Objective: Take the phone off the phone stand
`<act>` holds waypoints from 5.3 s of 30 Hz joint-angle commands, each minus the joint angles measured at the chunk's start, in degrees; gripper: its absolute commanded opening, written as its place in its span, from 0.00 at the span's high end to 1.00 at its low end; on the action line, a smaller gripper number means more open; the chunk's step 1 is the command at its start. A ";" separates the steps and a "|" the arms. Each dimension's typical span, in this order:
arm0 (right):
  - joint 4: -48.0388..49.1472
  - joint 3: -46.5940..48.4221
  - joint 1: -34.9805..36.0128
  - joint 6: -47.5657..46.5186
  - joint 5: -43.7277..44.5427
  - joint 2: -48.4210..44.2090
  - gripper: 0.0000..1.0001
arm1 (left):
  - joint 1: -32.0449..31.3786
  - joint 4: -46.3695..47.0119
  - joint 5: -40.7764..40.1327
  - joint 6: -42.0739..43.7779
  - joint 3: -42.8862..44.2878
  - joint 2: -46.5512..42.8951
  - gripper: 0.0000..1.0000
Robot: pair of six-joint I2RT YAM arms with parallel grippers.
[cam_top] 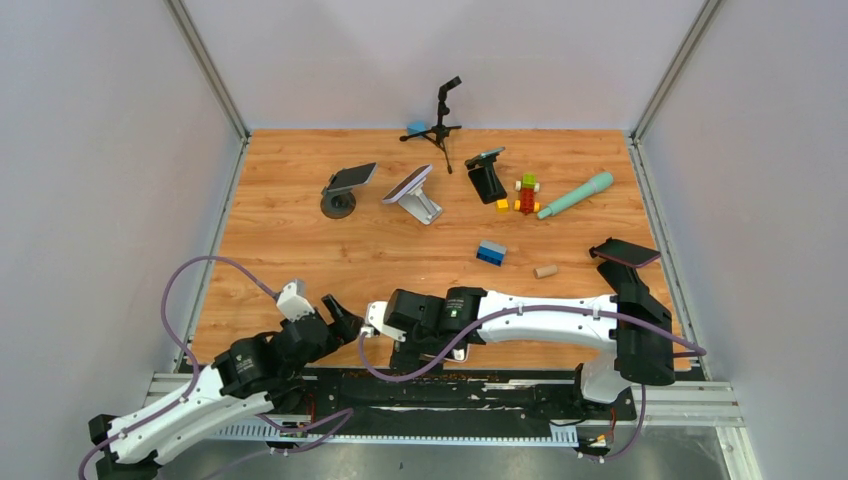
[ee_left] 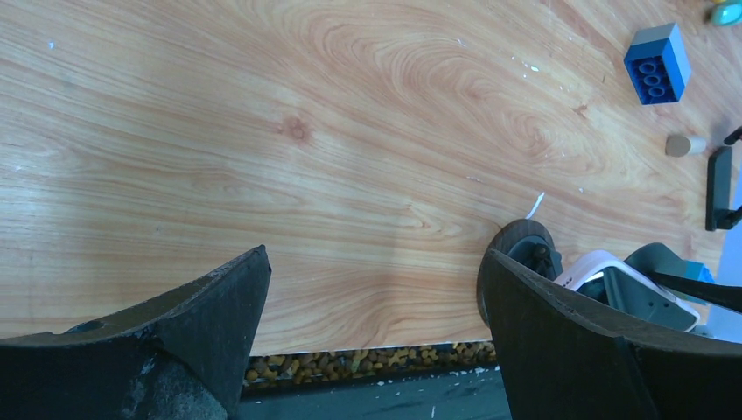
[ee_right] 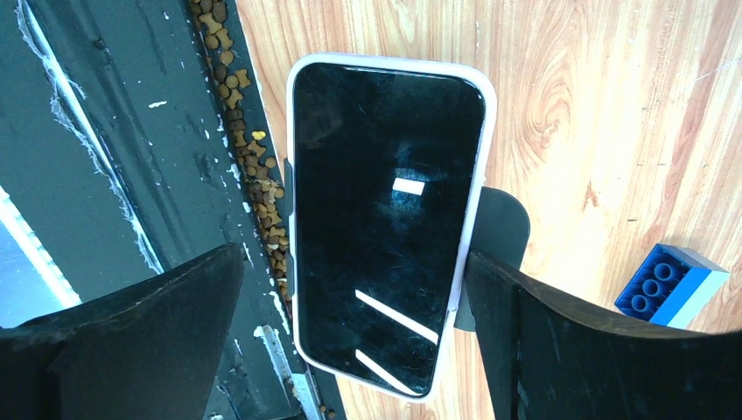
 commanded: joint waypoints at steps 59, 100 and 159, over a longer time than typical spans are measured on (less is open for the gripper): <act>-2.59 0.85 3.78 3.53 10.64 6.99 0.23 | -0.26 -2.44 -2.47 -0.61 2.46 -1.08 0.02; -6.26 6.65 3.89 3.28 10.88 5.05 0.45 | -0.25 -1.97 -2.63 -0.64 2.22 -1.09 0.02; -3.39 3.70 6.31 6.46 13.22 9.45 0.40 | -0.21 -2.78 -2.44 -1.50 1.20 -2.32 0.02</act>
